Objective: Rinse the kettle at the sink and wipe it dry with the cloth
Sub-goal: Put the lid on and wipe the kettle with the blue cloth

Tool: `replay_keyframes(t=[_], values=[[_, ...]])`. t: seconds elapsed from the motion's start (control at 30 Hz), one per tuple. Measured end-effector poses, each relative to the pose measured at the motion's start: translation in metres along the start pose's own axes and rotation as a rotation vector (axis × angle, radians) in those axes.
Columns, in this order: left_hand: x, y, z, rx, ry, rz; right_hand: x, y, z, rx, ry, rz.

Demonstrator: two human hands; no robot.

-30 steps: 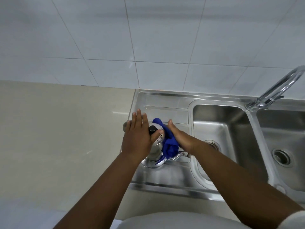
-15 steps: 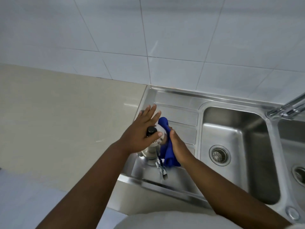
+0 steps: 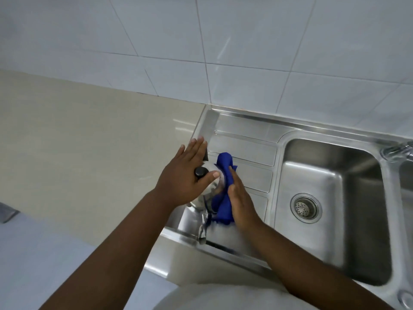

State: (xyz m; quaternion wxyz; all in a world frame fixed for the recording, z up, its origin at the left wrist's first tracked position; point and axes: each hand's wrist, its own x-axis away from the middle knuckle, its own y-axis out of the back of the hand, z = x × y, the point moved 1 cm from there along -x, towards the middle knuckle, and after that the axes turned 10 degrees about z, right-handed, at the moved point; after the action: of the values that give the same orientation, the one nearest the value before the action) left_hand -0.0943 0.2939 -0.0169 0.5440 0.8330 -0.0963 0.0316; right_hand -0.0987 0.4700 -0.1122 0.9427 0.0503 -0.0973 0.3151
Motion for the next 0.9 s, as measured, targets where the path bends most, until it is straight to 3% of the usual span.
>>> replay_keyframes(t=[0.07,0.13,0.3,0.37,0.53,0.63,0.83,0.9], values=[[-0.001,0.001,0.0,-0.009,-0.002,0.01,-0.012,0.005,0.006,-0.081,-0.123,0.006],[-0.001,0.003,0.001,-0.019,-0.009,0.01,-0.014,0.005,0.014,-0.048,-0.124,0.015],[-0.001,0.005,0.0,0.004,-0.047,0.022,0.001,-0.008,0.028,0.185,0.327,0.068],[-0.001,0.006,0.0,0.012,-0.048,0.027,-0.007,-0.005,0.02,0.23,0.377,0.008],[-0.001,0.005,0.001,0.006,-0.027,0.046,-0.039,0.01,0.004,-0.22,-0.066,0.006],[-0.003,0.004,0.002,0.02,-0.022,0.042,-0.043,0.013,0.013,-0.195,-0.163,-0.021],[-0.002,0.005,0.002,0.081,-0.053,0.026,-0.017,-0.025,0.032,0.111,0.388,-0.123],[-0.002,0.007,0.002,0.037,-0.044,0.044,-0.016,-0.02,0.016,0.184,0.393,-0.166]])
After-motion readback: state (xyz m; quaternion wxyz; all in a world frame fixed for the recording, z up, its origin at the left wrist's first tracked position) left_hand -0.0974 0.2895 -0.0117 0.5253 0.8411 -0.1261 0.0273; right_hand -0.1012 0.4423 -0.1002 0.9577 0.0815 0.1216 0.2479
